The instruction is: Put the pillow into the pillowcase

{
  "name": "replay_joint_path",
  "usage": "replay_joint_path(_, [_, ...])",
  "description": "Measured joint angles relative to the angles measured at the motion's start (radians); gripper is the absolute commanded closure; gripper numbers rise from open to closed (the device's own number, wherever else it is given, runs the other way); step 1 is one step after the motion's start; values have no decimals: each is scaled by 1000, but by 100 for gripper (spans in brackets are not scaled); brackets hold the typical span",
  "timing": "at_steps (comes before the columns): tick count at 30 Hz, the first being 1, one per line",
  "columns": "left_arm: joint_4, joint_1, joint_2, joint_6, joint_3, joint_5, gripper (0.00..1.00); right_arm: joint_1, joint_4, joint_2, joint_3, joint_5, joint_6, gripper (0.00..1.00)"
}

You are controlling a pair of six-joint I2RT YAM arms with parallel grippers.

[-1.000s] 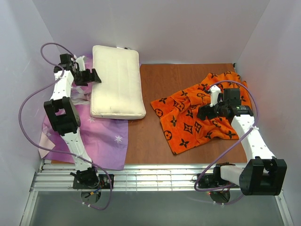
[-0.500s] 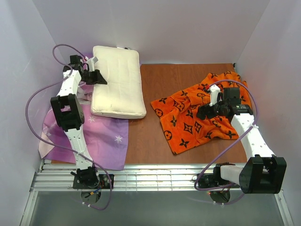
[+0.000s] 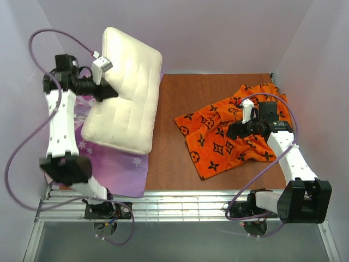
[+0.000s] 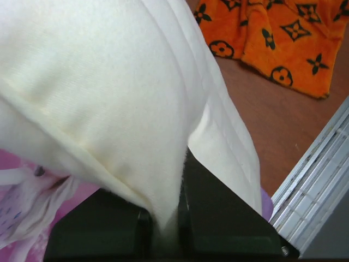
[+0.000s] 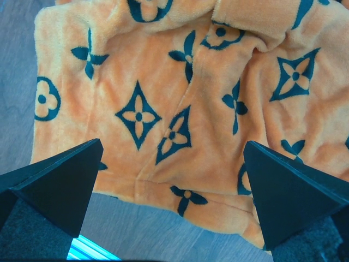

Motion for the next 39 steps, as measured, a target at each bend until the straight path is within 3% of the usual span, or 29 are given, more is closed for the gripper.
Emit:
replay_joint_path(6, [-37, -40, -599, 248, -392, -39, 100, 0, 0, 0, -12, -26, 0, 1])
replay_joint_path(9, [-65, -58, -696, 356, -558, -45, 100, 0, 0, 1, -12, -33, 0, 1])
replay_joint_path(12, [-101, -66, -557, 460, -666, -80, 100, 0, 0, 6, -12, -40, 0, 1])
replay_joint_path(15, [-99, -64, -235, 520, -599, -154, 98, 0, 0, 8, -12, -46, 1, 1])
replay_joint_path(18, [-90, -56, 108, 497, -373, -231, 80, 0, 0, 13, -12, -46, 4, 1])
replay_joint_path(19, [-97, -53, 206, 471, -264, -250, 52, 0, 0, 14, -12, -45, 5, 1])
replay_joint_path(20, [-107, -50, 289, 446, -154, -257, 42, 0, 0, 15, -12, -45, 5, 1])
replay_joint_path(22, [-84, -45, 391, 394, 28, -256, 38, 0, 0, 16, -12, -45, 5, 1])
replay_joint_path(23, [-61, -44, 404, 373, 85, -253, 2, 0, 0, 16, -12, -45, 6, 1])
replay_joint_path(27, [32, -38, 296, 285, 98, -209, 2, 1, 2, 21, -13, -45, 12, 1])
replay_joint_path(30, [192, -65, 42, 166, -149, -196, 2, 1, 6, 42, -18, -37, 24, 1])
replay_joint_path(33, [362, -206, -174, 19, -369, -287, 2, 1, 8, 65, -26, -27, 34, 1])
replay_joint_path(35, [479, -343, -232, -77, -477, -372, 2, 1, 9, 71, -26, -23, 38, 1])
replay_joint_path(39, [639, -535, -112, -239, -552, -600, 2, 1, 11, 72, -26, -16, 44, 2])
